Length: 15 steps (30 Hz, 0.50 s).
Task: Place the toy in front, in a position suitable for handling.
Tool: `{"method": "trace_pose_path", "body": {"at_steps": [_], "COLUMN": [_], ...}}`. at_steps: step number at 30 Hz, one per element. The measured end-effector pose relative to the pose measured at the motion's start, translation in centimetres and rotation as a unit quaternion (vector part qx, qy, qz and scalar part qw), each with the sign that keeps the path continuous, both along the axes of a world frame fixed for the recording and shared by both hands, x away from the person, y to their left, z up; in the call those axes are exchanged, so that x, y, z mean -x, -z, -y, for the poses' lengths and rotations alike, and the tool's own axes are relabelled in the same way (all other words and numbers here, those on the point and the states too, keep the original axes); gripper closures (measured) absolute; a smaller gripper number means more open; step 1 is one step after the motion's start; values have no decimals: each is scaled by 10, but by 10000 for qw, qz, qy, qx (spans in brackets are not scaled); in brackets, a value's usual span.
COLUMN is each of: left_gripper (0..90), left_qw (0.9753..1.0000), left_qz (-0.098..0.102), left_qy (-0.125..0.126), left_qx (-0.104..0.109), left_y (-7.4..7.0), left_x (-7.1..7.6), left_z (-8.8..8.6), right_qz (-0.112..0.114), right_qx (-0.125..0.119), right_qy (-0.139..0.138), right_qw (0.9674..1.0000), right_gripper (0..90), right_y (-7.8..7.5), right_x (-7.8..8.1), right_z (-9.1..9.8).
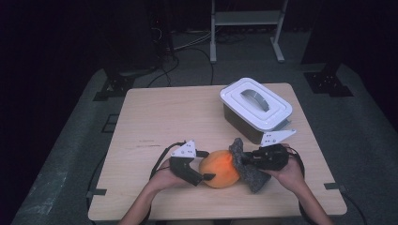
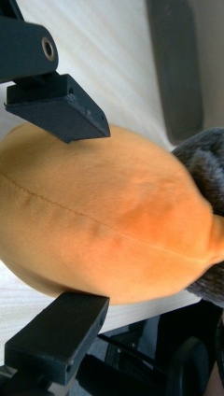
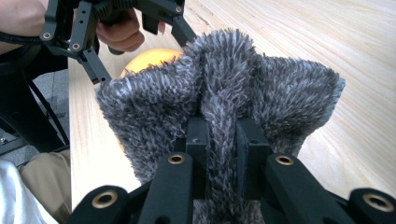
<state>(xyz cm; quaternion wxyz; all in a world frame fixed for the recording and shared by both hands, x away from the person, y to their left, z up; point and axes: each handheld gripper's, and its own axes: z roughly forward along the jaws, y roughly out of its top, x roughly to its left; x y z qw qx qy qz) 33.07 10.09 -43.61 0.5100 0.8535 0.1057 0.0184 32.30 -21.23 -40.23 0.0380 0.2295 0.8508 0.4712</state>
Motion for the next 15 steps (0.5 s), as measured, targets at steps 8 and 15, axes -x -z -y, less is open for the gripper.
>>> {"method": "trace_pose_path", "body": {"at_steps": [8, 15], "left_gripper": [469, 517], "left_qw": [9998, 9999], "left_qz": [204, 107], "left_qy": [58, -80], "left_qx": [-40, 76], "left_y": [-7, -16], "left_x": [5, 4], "left_z": [-1, -4], "right_qz": [-107, 260], "right_qx": [556, -298], "right_qy": [291, 19], "right_qw": [9980, 9992], "right_gripper": [775, 777], "right_y": [8, -24], "right_x": [-4, 9], "right_z": [9, 6]}}
